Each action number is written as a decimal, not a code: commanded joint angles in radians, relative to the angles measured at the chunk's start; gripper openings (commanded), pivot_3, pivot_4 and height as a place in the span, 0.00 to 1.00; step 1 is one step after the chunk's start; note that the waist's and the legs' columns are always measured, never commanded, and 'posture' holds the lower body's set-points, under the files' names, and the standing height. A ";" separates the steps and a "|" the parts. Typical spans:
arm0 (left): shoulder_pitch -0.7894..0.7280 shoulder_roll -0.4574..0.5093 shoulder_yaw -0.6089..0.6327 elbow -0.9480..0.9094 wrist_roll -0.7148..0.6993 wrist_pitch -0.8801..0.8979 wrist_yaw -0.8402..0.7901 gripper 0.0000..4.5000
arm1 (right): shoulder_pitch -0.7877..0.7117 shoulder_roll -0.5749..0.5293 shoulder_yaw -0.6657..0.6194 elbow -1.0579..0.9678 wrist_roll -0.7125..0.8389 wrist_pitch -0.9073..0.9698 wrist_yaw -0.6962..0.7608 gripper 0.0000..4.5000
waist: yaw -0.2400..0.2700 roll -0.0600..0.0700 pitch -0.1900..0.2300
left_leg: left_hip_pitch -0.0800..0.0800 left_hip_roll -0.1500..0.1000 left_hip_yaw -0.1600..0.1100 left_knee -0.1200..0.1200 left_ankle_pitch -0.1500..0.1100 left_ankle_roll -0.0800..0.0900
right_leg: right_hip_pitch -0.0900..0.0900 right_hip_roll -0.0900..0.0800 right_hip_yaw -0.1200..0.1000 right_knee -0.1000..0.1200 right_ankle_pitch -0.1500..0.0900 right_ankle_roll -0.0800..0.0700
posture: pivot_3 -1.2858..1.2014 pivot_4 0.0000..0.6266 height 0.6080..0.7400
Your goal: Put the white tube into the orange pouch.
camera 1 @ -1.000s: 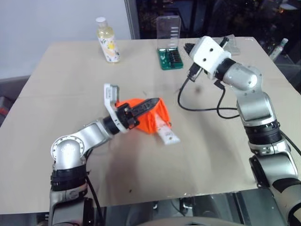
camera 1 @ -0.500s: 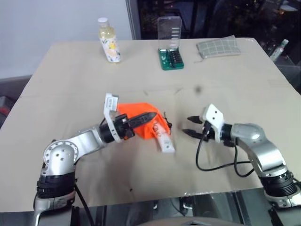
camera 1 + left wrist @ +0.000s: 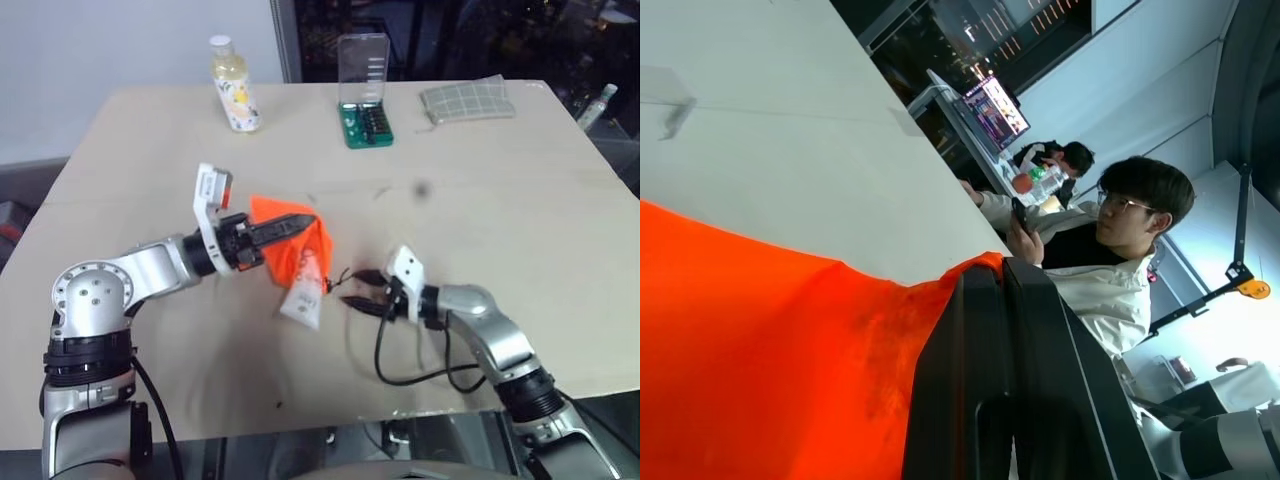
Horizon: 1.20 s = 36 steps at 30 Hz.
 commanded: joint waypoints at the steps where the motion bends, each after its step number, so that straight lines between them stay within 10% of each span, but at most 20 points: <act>1: -0.025 0.000 0.030 -0.020 -0.037 0.001 0.016 0.00 | -0.037 0.007 0.024 0.032 -0.025 -0.072 0.009 0.59 | 0.000 0.000 0.000 | 0.000 0.000 0.000 0.000 0.000 0.000 | 0.000 0.000 0.000 0.000 0.000 0.000 | 0.52 0.24 1.00; 12: -0.026 -0.008 0.028 -0.031 -0.054 -0.003 0.052 0.00 | -0.109 0.033 0.024 0.142 -0.032 -0.181 0.035 0.59 | -0.001 0.000 0.000 | 0.000 0.000 0.000 0.000 0.000 0.000 | 0.000 0.000 0.000 0.001 0.000 0.000 | 0.52 0.24 1.00; 19: -0.049 -0.032 0.039 -0.010 -0.068 -0.013 0.094 0.00 | -0.084 0.028 0.007 0.114 0.041 -0.114 0.115 0.07 | 0.000 0.000 0.000 | 0.000 -0.001 0.000 0.000 0.000 0.000 | 0.000 -0.001 0.000 0.001 0.000 0.000 | 0.52 0.24 1.00; 36: -0.066 -0.128 0.017 0.014 -0.042 -0.060 0.156 0.00 | -0.062 -0.223 -0.224 -0.274 0.362 0.240 0.136 0.06 | 0.003 -0.001 0.000 | 0.000 -0.001 0.000 0.001 0.000 0.000 | 0.000 -0.001 0.000 0.002 0.000 0.000 | 0.52 0.24 1.00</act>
